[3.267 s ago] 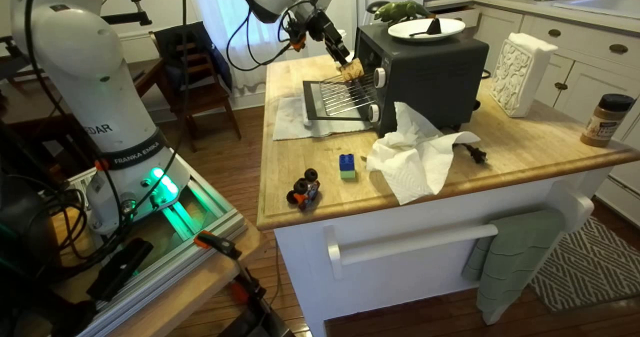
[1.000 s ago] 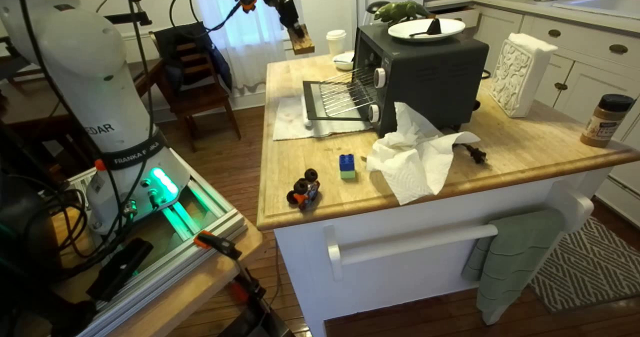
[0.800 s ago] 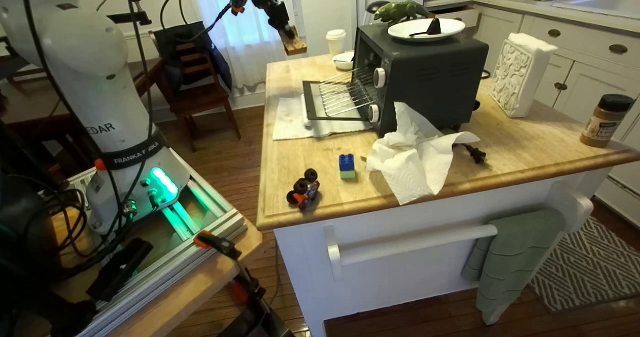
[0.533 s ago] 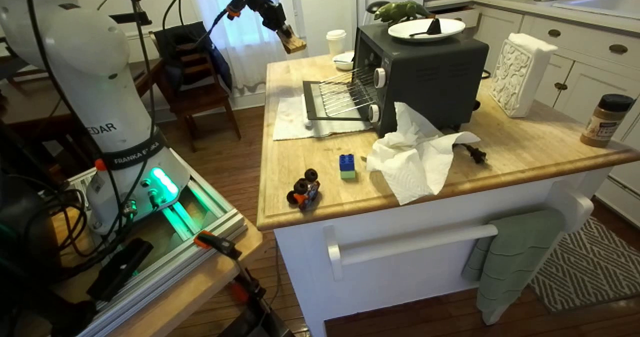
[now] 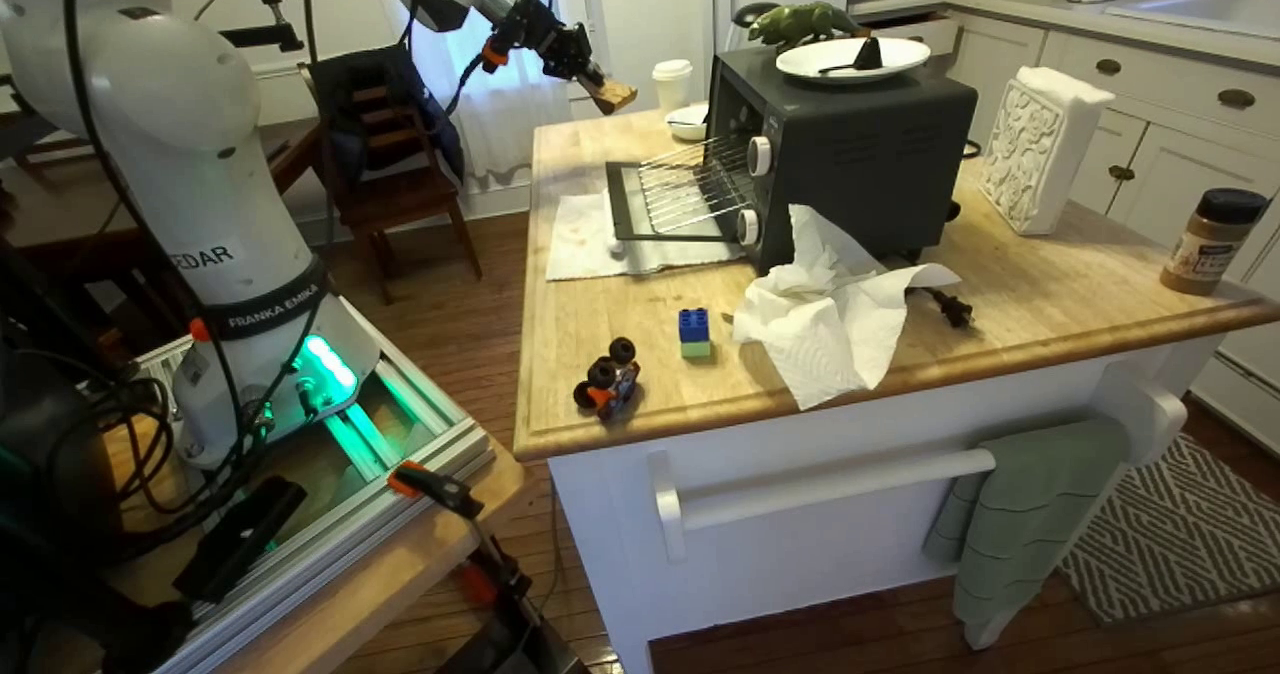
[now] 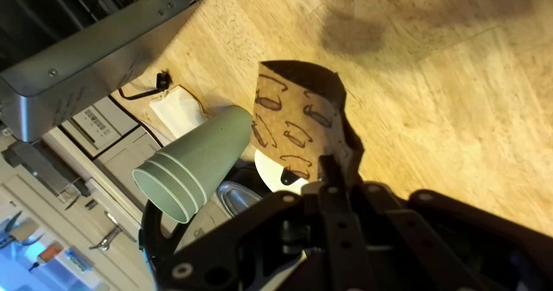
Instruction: Remove the brown pack from the oven rack
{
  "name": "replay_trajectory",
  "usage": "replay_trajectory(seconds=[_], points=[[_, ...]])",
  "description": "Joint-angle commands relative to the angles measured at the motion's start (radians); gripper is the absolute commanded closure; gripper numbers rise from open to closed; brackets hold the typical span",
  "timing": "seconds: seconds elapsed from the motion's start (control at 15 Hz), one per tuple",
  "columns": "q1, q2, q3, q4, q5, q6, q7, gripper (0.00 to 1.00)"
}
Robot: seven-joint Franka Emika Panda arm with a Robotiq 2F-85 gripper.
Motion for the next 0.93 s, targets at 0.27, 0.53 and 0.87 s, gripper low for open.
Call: replay_trajectory(seconds=[0.27, 0.53, 0.87], points=[[0.031, 0.203, -0.025, 0.146, -0.223, -0.045, 0.078, 0.99], [0.008, 0.224, -0.006, 0.146, -0.173, -0.029, 0.009, 0.7], [-0.018, 0.161, 0.021, 0.101, -0.046, -0.024, -0.091, 0.36]])
